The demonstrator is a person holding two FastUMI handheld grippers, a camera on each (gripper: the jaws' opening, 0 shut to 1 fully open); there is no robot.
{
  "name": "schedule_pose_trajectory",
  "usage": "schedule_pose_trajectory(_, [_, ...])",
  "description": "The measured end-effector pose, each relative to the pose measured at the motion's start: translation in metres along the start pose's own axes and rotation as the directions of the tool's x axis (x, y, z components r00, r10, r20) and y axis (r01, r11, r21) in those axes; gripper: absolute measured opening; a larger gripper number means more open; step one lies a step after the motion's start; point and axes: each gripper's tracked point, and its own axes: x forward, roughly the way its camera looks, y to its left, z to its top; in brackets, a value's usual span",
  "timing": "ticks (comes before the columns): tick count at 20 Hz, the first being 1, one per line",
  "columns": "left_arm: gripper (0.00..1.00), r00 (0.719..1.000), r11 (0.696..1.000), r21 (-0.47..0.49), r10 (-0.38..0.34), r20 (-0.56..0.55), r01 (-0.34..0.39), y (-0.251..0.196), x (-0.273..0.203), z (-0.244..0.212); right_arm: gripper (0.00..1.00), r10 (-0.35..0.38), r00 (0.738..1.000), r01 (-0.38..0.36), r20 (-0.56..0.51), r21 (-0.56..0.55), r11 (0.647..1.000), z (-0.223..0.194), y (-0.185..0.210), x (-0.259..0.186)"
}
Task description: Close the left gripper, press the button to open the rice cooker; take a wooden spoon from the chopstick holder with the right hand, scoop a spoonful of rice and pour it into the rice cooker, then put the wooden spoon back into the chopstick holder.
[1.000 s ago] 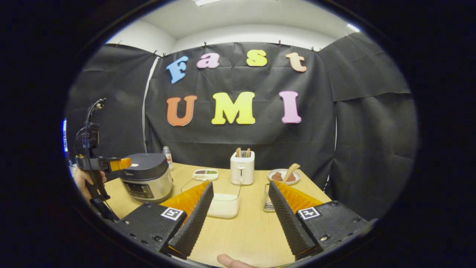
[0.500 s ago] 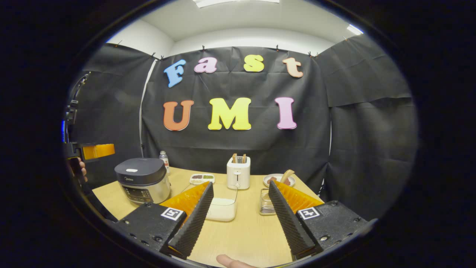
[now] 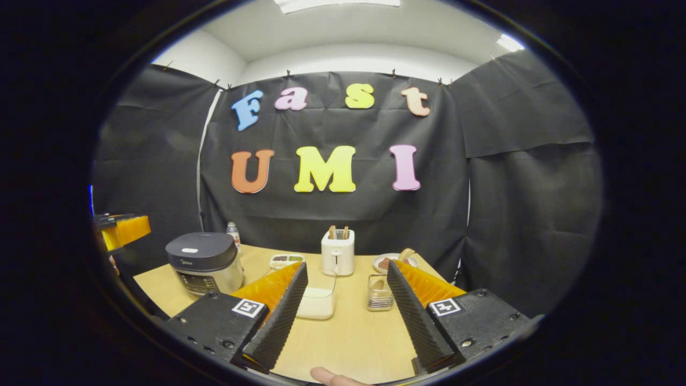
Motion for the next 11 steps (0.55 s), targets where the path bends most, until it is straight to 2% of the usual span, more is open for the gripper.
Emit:
schedule_pose_trajectory(1, [0.94, 1.000, 1.000, 0.008, 0.001, -0.002, -0.001, -0.002, 0.000, -0.004, 0.92, 0.005, 1.000, -0.005, -0.001, 0.001, 1.000, -0.001, 0.001, -0.002])
schedule_pose_trajectory(2, [0.94, 1.000, 1.000, 0.014, 0.002, -0.005, -0.002, -0.006, 0.000, -0.007, 0.96, 0.010, 1.000, -0.010, -0.002, 0.002, 1.000, -0.002, 0.002, -0.003])
schedule_pose_trajectory(11, [0.94, 1.000, 1.000, 0.012, 0.003, -0.025, -0.003, -0.012, -0.003, -0.019, 0.96, 0.015, 1.000, -0.015, -0.007, 0.014, 1.000, -0.007, -0.001, -0.004])
